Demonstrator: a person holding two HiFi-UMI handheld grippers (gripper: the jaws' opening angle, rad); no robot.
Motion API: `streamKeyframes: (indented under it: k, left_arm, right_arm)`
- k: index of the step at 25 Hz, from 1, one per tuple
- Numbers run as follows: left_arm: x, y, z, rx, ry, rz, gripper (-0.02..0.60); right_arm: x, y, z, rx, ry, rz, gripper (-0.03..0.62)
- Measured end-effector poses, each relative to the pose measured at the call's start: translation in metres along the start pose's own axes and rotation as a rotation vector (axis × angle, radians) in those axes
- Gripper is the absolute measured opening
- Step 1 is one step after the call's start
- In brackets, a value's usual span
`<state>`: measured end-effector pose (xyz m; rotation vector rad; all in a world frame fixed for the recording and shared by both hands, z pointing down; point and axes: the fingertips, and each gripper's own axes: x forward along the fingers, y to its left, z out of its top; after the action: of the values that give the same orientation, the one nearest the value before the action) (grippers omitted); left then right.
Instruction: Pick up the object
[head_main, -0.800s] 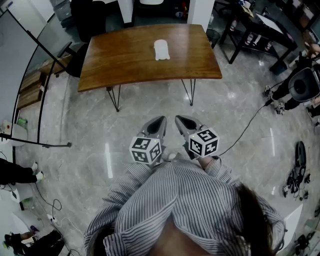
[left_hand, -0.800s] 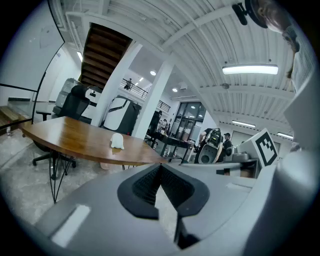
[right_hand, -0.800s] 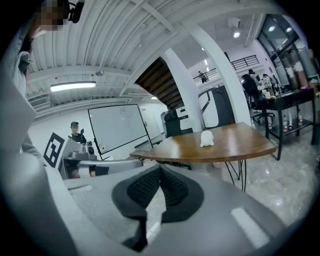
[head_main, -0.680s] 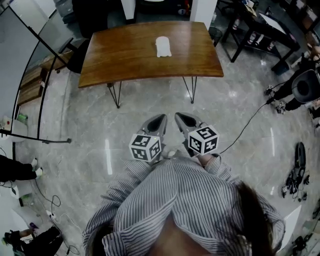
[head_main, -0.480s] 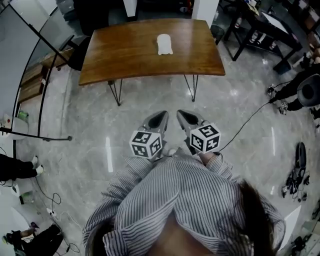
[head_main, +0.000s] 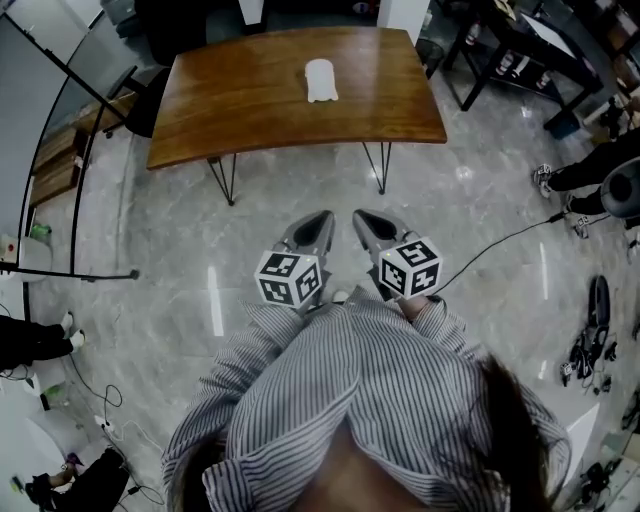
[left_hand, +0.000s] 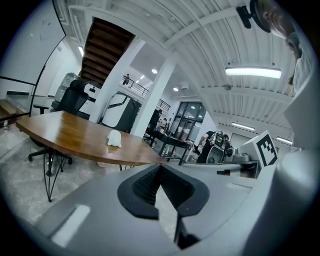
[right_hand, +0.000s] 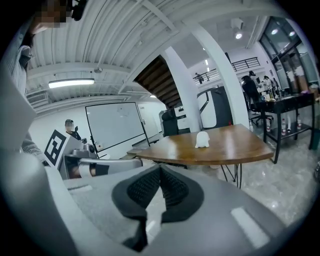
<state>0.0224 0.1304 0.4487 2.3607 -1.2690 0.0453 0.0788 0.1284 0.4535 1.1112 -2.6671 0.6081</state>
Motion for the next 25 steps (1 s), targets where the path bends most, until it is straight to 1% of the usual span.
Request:
streamKeyframes:
  k: [2, 4, 8, 11, 13, 15, 17, 20, 23, 25]
  left_arm:
    - [0.006, -0.001, 0.002, -0.007, -0.004, -0.009, 0.005]
    - [0.011, -0.004, 0.004, -0.012, -0.014, -0.017, 0.005]
    - [0.02, -0.004, 0.001, -0.012, -0.017, 0.004, 0.005]
    - [0.029, -0.008, -0.005, -0.02, -0.004, -0.008, 0.005]
    - [0.037, -0.008, -0.005, -0.012, 0.004, -0.016, 0.005]
    - [0.043, -0.003, -0.004, -0.018, 0.006, -0.017, 0.005]
    - [0.053, 0.007, -0.001, -0.016, 0.005, -0.015, 0.005]
    - [0.075, 0.03, 0.005, -0.01, 0.009, 0.002, 0.005]
    - [0.102, 0.058, 0.022, -0.015, 0.011, 0.016, 0.005]
    - [0.122, 0.079, 0.04, -0.016, 0.007, 0.011, 0.005]
  right_arm:
    - [0.002, -0.006, 0.003, -0.002, 0.0, -0.005, 0.002]
    - [0.002, -0.011, 0.006, 0.013, -0.014, 0.01, 0.002]
    - [0.0, -0.014, 0.012, 0.059, -0.068, 0.085, 0.002]
    - [0.0, -0.018, 0.013, 0.056, -0.082, 0.117, 0.002]
    - [0.005, -0.023, 0.014, 0.055, -0.084, 0.127, 0.002]
    - [0.011, -0.029, 0.015, 0.046, -0.082, 0.117, 0.003]
    - [0.023, -0.041, 0.017, 0.037, -0.078, 0.09, 0.005]
    - [0.047, -0.061, 0.02, 0.055, -0.057, 0.067, 0.005]
    - [0.075, -0.077, 0.031, 0.048, -0.034, 0.062, 0.015]
    - [0.098, -0.092, 0.046, 0.046, -0.039, 0.057, 0.017]
